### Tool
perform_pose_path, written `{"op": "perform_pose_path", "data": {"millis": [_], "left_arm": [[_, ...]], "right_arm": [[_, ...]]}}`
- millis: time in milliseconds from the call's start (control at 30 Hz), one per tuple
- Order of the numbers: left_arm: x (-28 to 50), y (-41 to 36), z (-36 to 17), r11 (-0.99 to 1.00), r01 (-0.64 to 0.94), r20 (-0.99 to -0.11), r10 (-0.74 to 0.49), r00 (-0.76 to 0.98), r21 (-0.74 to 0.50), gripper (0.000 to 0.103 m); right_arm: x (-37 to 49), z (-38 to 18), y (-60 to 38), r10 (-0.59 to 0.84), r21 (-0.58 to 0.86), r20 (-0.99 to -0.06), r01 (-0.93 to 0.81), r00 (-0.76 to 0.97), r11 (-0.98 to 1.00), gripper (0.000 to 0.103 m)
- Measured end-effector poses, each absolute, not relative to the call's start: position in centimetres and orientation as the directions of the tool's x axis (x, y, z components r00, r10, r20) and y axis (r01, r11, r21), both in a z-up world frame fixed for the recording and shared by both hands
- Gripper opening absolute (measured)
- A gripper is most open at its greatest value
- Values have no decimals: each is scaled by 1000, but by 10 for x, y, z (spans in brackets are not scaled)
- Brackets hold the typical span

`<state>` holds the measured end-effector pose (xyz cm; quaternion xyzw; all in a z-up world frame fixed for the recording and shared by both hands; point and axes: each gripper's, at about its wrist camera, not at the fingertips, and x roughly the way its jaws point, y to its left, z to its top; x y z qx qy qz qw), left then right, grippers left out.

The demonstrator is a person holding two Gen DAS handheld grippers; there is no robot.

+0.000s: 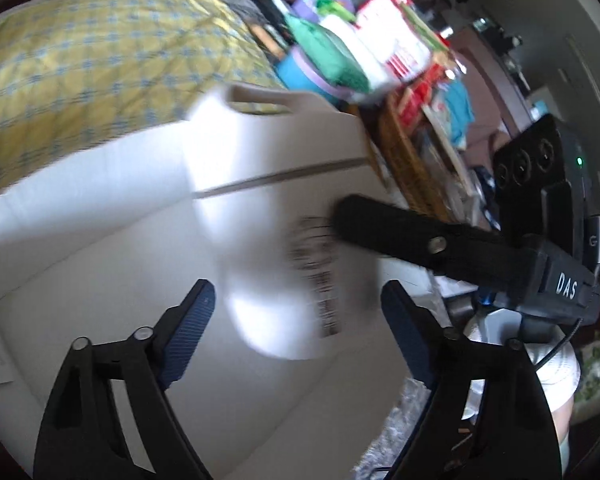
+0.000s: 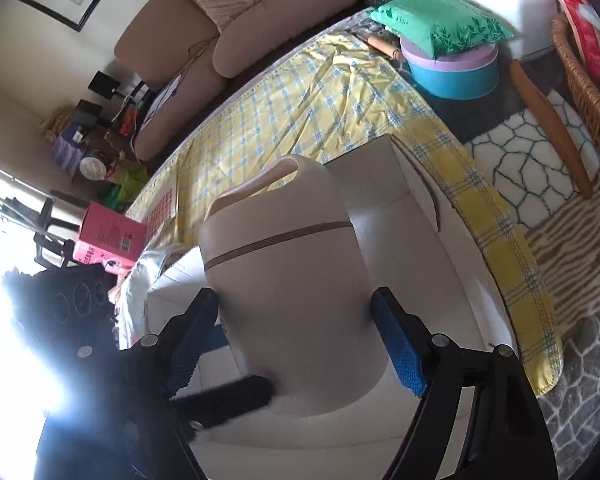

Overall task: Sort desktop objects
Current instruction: 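Carry the humidifier into the white cardboard box and open the right tool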

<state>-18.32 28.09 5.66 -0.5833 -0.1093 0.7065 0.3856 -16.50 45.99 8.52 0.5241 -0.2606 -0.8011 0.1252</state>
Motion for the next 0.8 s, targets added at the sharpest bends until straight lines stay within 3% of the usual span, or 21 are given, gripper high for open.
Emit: {"op": "perform_pose_path", "data": {"millis": [167,367,633,800], "left_arm": [[-172,293,63,-660,-422,-733,680,15,-622,88],[-154,308,80,-623,-435,-707,706,48,-651,88],[-138,329,85,-566,-370,-643,755,127,-737,87],[-152,294,92,-652,-369,-699,715,-9,-662,88]], "right_arm": [[-152,86,463,-401,464,-842,-105,-362,-880,79],[-135,103,478,-403,464,-830,-76,-387,-882,71],[-130,117,484,-384,451,-831,-82,-404,-889,68],[-123,123,493,-345,418,-832,-82,-434,-905,68]]}}
